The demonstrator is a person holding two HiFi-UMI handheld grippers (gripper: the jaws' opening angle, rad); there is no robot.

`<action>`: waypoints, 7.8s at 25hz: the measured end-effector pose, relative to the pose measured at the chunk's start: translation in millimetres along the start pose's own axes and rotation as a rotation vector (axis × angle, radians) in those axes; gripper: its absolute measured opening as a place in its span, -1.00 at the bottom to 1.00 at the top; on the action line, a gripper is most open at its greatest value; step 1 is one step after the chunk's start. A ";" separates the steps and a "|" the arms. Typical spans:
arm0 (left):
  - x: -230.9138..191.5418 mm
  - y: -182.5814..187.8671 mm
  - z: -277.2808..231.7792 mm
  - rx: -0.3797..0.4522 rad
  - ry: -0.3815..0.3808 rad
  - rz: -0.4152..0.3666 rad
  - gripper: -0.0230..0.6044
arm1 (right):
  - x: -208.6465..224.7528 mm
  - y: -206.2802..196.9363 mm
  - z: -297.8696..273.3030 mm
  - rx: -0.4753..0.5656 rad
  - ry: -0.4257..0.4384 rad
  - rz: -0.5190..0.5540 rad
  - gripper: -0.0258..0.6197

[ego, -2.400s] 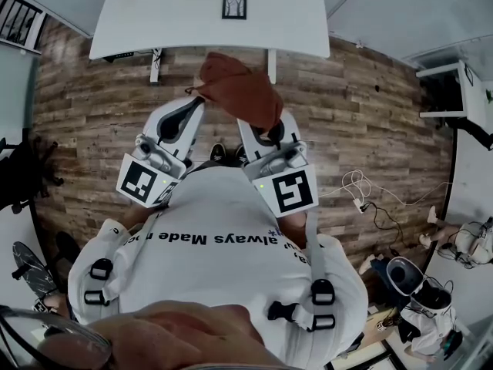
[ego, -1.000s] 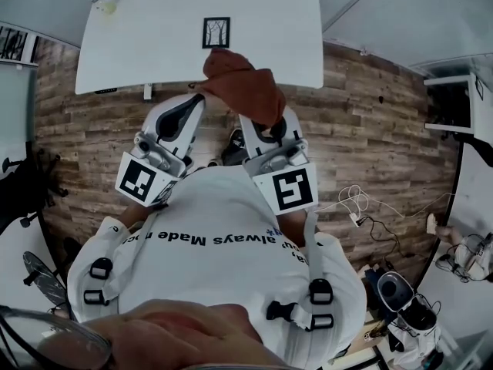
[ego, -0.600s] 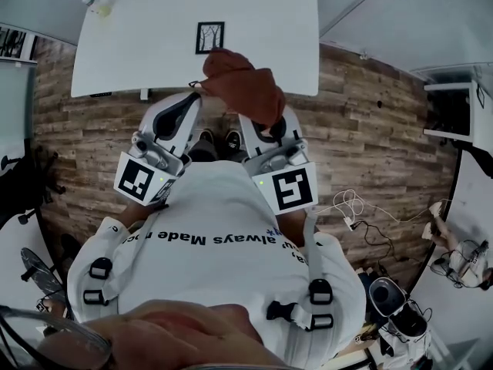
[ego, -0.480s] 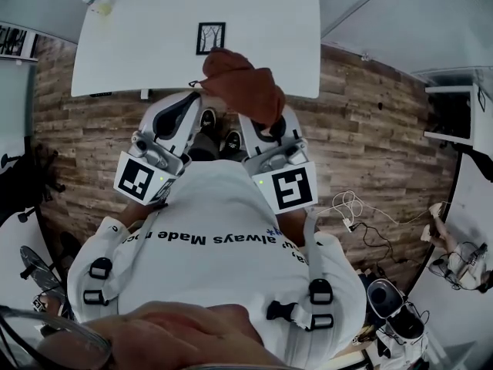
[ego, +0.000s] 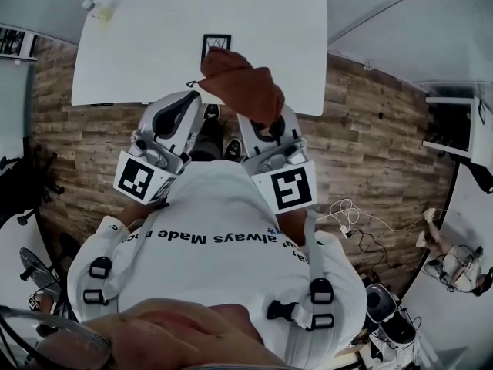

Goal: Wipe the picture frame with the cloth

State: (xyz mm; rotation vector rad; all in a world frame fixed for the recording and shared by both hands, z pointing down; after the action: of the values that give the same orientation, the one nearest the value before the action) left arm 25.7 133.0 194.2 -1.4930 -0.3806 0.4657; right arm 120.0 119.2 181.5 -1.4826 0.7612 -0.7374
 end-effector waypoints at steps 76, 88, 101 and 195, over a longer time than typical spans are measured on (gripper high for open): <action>-193.5 -249.4 -144.3 -0.443 -0.098 -0.007 -0.92 | 118.5 -295.6 -213.8 -0.594 0.155 0.266 -0.86; -207.7 -355.8 -143.9 -0.606 -0.150 -0.012 -0.92 | 98.5 -414.9 -239.7 -0.858 0.317 0.385 -0.86; -205.3 -381.8 -151.9 -0.661 -0.191 -0.028 -0.92 | 87.3 -429.3 -229.1 -0.943 0.388 0.385 -0.86; -209.2 -431.7 -167.4 -0.818 -0.213 -0.124 -0.92 | 34.5 -436.3 -139.4 -1.174 0.595 0.357 -0.86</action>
State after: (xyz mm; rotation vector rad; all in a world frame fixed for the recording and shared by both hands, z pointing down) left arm -40.4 -126.8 625.8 -2.1949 -0.9016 0.3849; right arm 40.3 24.2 623.7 -2.0503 2.0958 -0.4310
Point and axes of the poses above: the fingertips, and each gripper's own axes: z backward along the fingers, x to its right, y out of its top, the point moved 2 cm from there along z, backward along the fingers, and after that the axes turned 10 degrees about y, right-handed, at the moved point
